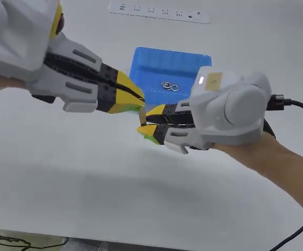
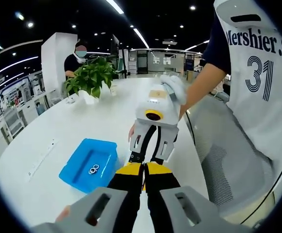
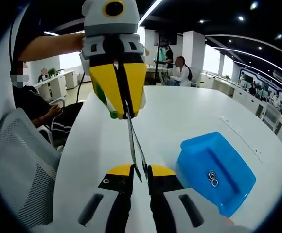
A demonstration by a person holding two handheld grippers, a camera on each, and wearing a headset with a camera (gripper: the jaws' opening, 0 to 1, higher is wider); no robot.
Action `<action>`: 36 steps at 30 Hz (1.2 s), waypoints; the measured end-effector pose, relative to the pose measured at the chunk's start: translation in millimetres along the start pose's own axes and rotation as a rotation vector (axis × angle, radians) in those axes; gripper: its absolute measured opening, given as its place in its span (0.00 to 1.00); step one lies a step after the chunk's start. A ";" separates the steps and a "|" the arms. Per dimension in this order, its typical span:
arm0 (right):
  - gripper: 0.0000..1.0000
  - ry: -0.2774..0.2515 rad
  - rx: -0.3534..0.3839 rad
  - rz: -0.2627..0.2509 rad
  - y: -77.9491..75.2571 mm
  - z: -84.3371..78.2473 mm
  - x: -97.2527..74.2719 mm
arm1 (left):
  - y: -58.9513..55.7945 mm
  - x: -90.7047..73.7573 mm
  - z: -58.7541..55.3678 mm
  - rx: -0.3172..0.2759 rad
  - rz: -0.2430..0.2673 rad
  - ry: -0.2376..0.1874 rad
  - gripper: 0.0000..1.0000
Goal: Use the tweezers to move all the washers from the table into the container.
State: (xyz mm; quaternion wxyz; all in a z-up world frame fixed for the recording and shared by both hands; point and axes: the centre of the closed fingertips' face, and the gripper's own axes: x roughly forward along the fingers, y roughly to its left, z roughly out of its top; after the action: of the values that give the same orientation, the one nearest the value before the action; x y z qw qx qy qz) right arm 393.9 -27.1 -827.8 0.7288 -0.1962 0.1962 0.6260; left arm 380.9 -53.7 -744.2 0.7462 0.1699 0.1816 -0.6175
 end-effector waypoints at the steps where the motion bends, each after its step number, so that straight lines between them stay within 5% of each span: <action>1: 0.13 0.002 0.000 0.001 -0.3 -1.5 1.2 | 0.3 0.8 -1.0 -0.001 -0.001 0.001 0.05; 21: 0.13 0.025 0.041 0.001 -13.5 -25.7 15.0 | 13.7 19.7 -22.2 -0.018 -0.036 0.033 0.05; 36: 0.13 0.014 0.054 0.006 -10.6 -21.7 17.2 | 11.3 18.8 -20.3 0.000 -0.034 0.039 0.05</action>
State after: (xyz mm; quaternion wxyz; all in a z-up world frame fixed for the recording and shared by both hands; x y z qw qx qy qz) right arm 405.9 -25.8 -854.9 0.7306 -0.1799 0.2187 0.6213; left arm 394.0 -58.1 -770.8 0.7318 0.1786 0.1990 -0.6268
